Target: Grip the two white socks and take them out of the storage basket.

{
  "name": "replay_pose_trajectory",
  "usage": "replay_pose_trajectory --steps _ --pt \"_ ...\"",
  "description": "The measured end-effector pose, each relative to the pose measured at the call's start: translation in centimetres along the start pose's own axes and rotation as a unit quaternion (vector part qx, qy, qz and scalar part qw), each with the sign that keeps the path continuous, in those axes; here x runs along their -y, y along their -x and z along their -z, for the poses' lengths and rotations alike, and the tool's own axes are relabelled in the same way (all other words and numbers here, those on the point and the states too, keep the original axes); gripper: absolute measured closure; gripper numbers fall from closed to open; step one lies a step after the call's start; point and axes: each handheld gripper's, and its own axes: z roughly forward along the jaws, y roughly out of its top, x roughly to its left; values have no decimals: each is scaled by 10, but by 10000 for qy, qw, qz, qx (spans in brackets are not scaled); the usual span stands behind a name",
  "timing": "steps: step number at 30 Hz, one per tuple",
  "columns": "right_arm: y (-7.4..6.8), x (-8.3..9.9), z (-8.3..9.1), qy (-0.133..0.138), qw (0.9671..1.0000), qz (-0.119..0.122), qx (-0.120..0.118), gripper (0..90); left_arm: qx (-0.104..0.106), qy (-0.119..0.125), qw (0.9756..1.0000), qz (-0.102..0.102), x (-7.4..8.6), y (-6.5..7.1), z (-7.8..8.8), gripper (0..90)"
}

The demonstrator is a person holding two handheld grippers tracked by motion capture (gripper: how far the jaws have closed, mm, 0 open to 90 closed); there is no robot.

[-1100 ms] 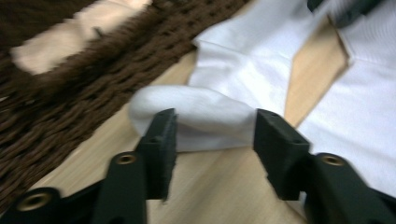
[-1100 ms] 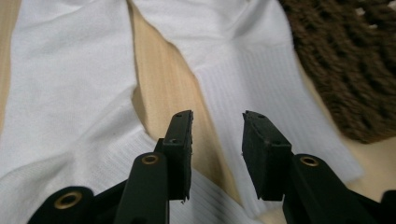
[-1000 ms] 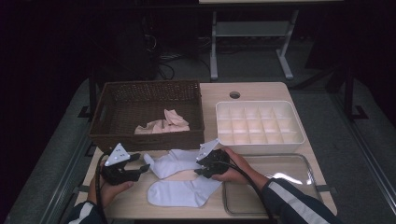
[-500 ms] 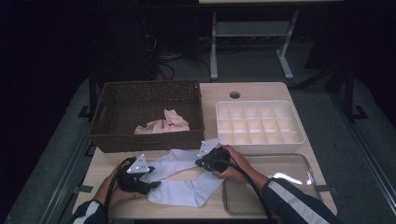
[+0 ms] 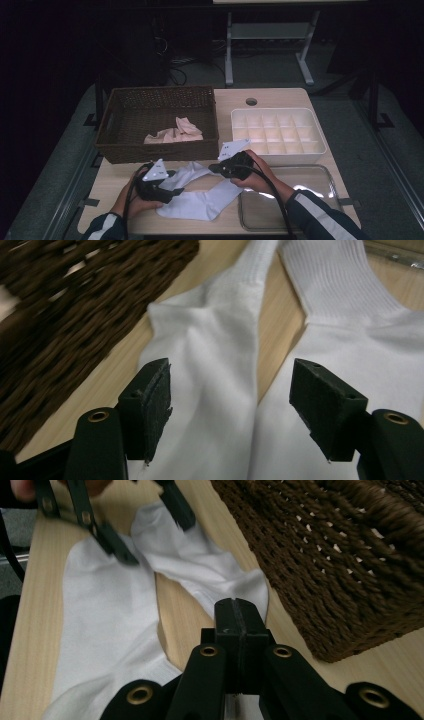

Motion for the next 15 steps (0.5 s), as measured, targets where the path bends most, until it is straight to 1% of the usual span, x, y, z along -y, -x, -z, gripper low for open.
replay_pose_trajectory --steps 2,3,4,5,6,7,8,9,10,11,12,13,14,15 --pt "0 -1 4 54 9999 -114 -5 900 3 -110 9999 -47 -4 2 -9 331" --pt "0 -2 5 60 9999 -139 -18 900 -13 -184 9998 -70 -5 2 -11 368" --pt "1 -2 6 88 9999 -114 -29 900 -83 -272 9995 -105 -5 2 -15 391" --pt "0 -3 8 129 9998 -141 -64 900 -179 -354 9991 -138 -6 2 -17 435" --pt "-1 -3 9 131 9998 -132 -62 900 -130 -372 9991 -137 -6 0 -18 507" --pt "-2 -4 10 137 9998 -127 -66 900 -153 -372 9991 -151 -5 -1 -17 552" --pt "-2 -4 12 162 9998 -97 -71 900 -259 -383 9988 -175 -4 -2 -15 612" --pt "-3 -5 13 173 9997 -114 -91 900 -238 -353 9990 -136 -4 -3 -13 652" --pt "-4 -5 14 176 9998 -99 -73 900 -174 -291 9994 -113 -3 -5 -9 696" --pt "-5 -5 16 195 9997 -111 -74 900 -208 -263 9993 -162 -3 -6 -4 747" --pt "-5 -6 19 229 9996 -117 -74 900 -189 -216 9994 -178 -3 -7 0 784" --pt "-4 -6 20 249 9996 -121 -59 900 -142 -150 9997 -147 -3 -8 4 797" --pt "-4 -6 23 270 9995 -145 -44 900 -178 -124 9996 -175 -4 -8 8 812" --pt "-4 -6 25 296 9994 -171 -45 900 -168 -82 9996 -203 -4 -8 14 851"
